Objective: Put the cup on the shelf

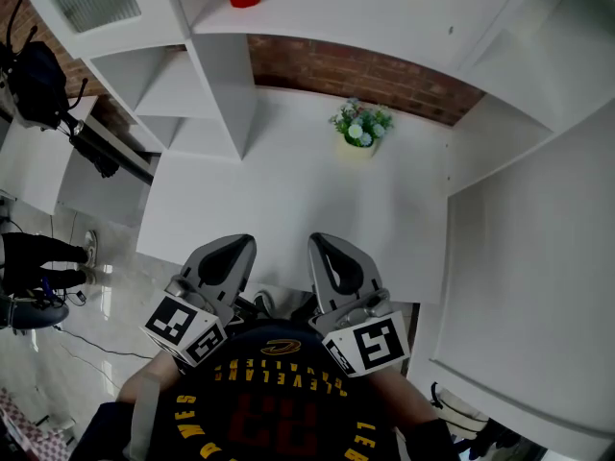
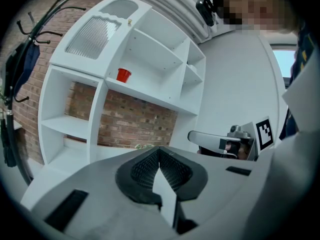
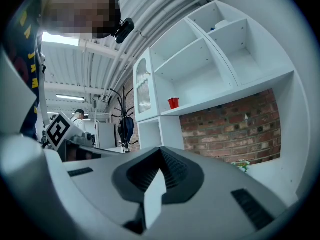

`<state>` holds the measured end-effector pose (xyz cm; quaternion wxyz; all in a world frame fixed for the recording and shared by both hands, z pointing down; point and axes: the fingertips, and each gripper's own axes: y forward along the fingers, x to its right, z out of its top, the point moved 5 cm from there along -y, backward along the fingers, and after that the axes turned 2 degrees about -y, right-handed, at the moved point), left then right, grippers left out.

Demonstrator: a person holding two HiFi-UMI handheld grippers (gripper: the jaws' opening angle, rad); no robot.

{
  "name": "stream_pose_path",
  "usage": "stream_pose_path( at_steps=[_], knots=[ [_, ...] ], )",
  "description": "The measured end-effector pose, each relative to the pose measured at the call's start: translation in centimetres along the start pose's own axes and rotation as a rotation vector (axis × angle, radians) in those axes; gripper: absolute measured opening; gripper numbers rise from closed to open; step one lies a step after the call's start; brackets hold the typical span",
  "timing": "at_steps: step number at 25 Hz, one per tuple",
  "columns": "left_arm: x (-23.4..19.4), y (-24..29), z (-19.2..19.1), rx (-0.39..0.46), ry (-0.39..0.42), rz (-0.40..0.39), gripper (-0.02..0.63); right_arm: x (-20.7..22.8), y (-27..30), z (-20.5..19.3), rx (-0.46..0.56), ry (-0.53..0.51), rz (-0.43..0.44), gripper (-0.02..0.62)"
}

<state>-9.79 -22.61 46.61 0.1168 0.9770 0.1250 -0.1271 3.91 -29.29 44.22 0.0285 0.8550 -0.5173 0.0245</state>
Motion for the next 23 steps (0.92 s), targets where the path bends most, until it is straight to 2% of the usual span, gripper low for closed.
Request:
stream_pose_path(
  at_steps=[18,23],
  knots=[
    [0.6,0.5,-0.8,-0.011,-0.004,-0.002,0.003,0.3,-0.9,-0.7,-0.013,0.019,-0.007,-0.008],
    [1.2,0.6,-1.4,-0.021,0.044,0.0,0.003,0.3,-1.7,-1.1,-0.028,0.037,-0.023,-0.008]
  ],
)
